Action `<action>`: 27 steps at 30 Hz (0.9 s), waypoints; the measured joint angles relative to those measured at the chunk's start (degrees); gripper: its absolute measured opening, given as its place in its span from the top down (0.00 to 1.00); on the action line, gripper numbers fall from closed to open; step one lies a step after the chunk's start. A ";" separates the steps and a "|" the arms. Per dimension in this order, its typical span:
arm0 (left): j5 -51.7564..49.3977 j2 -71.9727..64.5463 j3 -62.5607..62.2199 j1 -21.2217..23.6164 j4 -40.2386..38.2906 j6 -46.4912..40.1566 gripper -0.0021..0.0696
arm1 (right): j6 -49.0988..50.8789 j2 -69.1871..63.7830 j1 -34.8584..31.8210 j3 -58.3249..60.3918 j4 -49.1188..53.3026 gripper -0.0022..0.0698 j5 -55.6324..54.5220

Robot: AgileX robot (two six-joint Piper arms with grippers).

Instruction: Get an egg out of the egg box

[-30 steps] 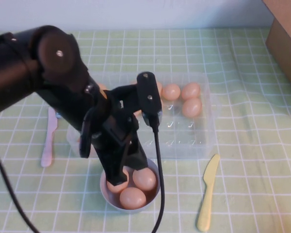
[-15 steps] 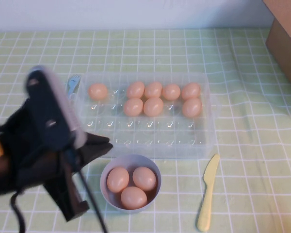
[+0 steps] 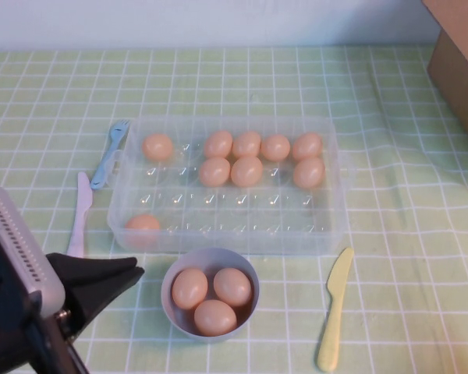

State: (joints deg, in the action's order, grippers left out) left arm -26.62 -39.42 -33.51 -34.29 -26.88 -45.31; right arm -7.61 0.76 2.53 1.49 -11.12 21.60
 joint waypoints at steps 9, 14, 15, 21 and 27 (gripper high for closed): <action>1.87 0.00 0.28 0.00 -4.68 2.31 0.97 | 0.00 0.00 0.00 0.00 0.00 0.99 0.00; 9.79 0.38 4.19 0.00 -7.26 2.31 0.97 | 0.00 0.00 0.00 0.00 0.00 0.99 0.00; 11.56 0.78 5.27 0.00 -7.49 2.31 0.97 | 0.00 0.00 0.00 0.00 0.00 0.99 0.00; 19.36 7.71 11.74 0.00 -8.18 2.31 0.97 | 0.00 0.00 0.00 0.00 0.00 0.99 0.00; 23.10 19.70 16.81 0.64 -5.28 2.34 0.97 | 0.00 0.00 0.00 0.00 0.00 0.99 0.00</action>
State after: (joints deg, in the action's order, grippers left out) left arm -3.52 -19.72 -16.71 -33.65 -32.17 -42.97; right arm -7.61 0.76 2.53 1.49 -11.12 21.60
